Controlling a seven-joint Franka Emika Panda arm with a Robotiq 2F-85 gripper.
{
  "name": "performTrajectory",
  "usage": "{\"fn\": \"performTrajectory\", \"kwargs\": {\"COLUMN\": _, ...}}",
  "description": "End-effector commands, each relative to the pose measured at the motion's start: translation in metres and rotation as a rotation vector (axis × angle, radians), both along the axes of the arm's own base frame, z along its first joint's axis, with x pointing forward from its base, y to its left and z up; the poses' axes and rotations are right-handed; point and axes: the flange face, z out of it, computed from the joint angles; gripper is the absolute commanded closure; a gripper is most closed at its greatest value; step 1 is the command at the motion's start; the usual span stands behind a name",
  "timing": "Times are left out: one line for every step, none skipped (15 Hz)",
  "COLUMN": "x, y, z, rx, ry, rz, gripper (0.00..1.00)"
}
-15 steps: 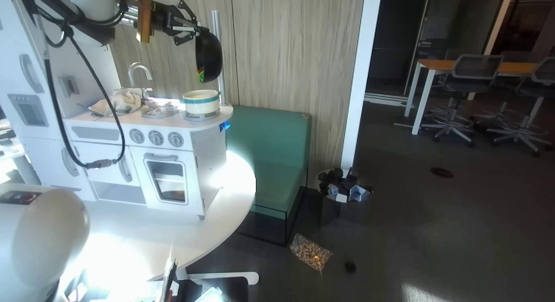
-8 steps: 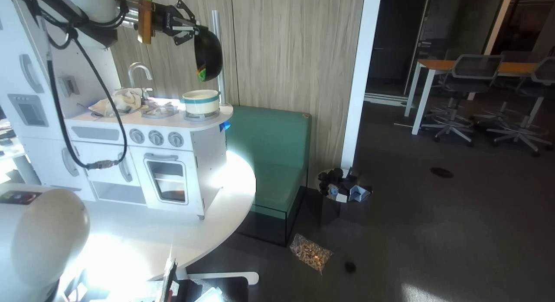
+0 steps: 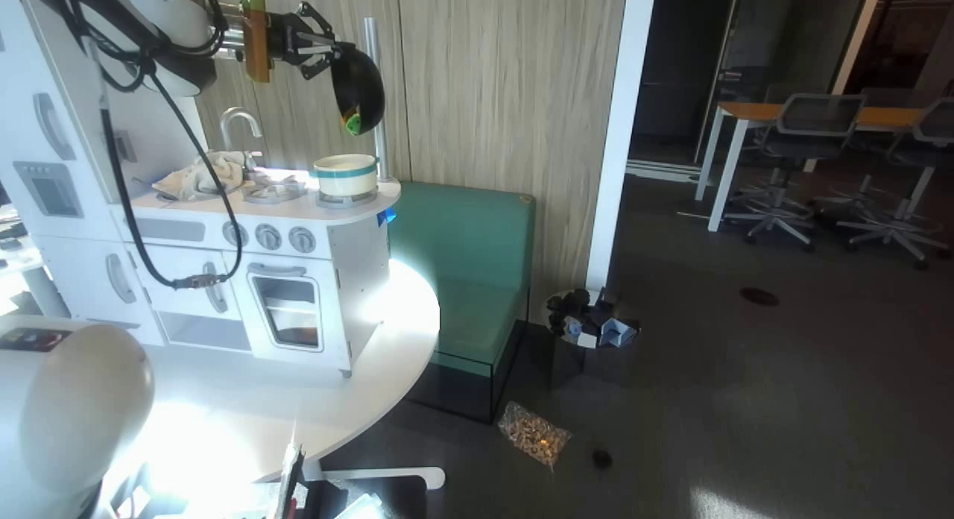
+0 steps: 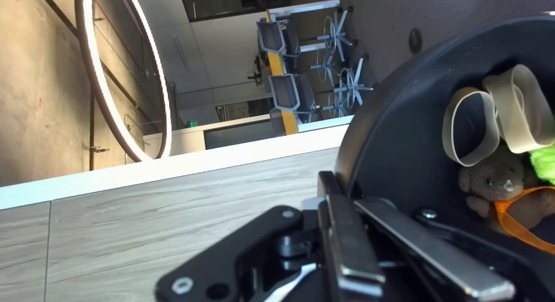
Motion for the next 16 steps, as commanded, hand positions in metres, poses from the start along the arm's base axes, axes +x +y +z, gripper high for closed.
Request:
{"fn": "performTrajectory", "kwargs": {"x": -0.001, "y": 0.003, "z": 0.006, "rx": -0.036, "ry": -0.056, "rz": 0.041, "gripper": 0.99}}
{"fn": "performTrajectory", "kwargs": {"x": -0.002, "y": 0.005, "z": 0.005, "rx": -0.043, "ry": -0.060, "rz": 0.049, "gripper": 0.99}}
{"fn": "performTrajectory", "kwargs": {"x": -0.003, "y": 0.006, "z": 0.004, "rx": -0.047, "ry": -0.064, "rz": 0.050, "gripper": 0.99}}
{"fn": "performTrajectory", "kwargs": {"x": -0.005, "y": 0.008, "z": 0.005, "rx": -0.062, "ry": -0.078, "rz": 0.057, "gripper": 0.99}}
{"fn": "performTrajectory", "kwargs": {"x": -0.006, "y": 0.009, "z": 0.006, "rx": -0.076, "ry": -0.093, "rz": 0.063, "gripper": 0.99}}
{"fn": "performTrajectory", "kwargs": {"x": -0.006, "y": 0.009, "z": 0.006, "rx": -0.083, "ry": -0.102, "rz": 0.066, "gripper": 0.99}}
{"fn": "performTrajectory", "kwargs": {"x": -0.005, "y": 0.007, "z": 0.005, "rx": -0.085, "ry": -0.099, "rz": 0.051, "gripper": 0.99}}
{"fn": "performTrajectory", "kwargs": {"x": -0.005, "y": 0.005, "z": 0.001, "rx": -0.086, "ry": -0.077, "rz": 0.049, "gripper": 0.99}}
{"fn": "performTrajectory", "kwargs": {"x": -0.006, "y": 0.005, "z": -0.004, "rx": -0.093, "ry": -0.045, "rz": 0.047, "gripper": 0.99}}
{"fn": "performTrajectory", "kwargs": {"x": -0.007, "y": 0.005, "z": -0.008, "rx": -0.096, "ry": -0.031, "rz": 0.050, "gripper": 0.99}}
{"fn": "performTrajectory", "kwargs": {"x": -0.007, "y": 0.005, "z": -0.010, "rx": -0.096, "ry": -0.026, "rz": 0.052, "gripper": 0.99}}
{"fn": "performTrajectory", "kwargs": {"x": -0.007, "y": 0.005, "z": -0.009, "rx": -0.104, "ry": -0.051, "rz": 0.052, "gripper": 0.99}}
{"fn": "performTrajectory", "kwargs": {"x": -0.008, "y": 0.005, "z": -0.009, "rx": -0.107, "ry": -0.059, "rz": 0.054, "gripper": 0.99}}
{"fn": "performTrajectory", "kwargs": {"x": -0.008, "y": 0.005, "z": -0.005, "rx": -0.129, "ry": -0.091, "rz": 0.055, "gripper": 0.99}}
{"fn": "performTrajectory", "kwargs": {"x": -0.008, "y": 0.005, "z": -0.003, "rx": -0.141, "ry": -0.104, "rz": 0.054, "gripper": 0.99}}
{"fn": "performTrajectory", "kwargs": {"x": -0.008, "y": 0.003, "z": -0.001, "rx": -0.151, "ry": -0.117, "rz": 0.050, "gripper": 0.99}}
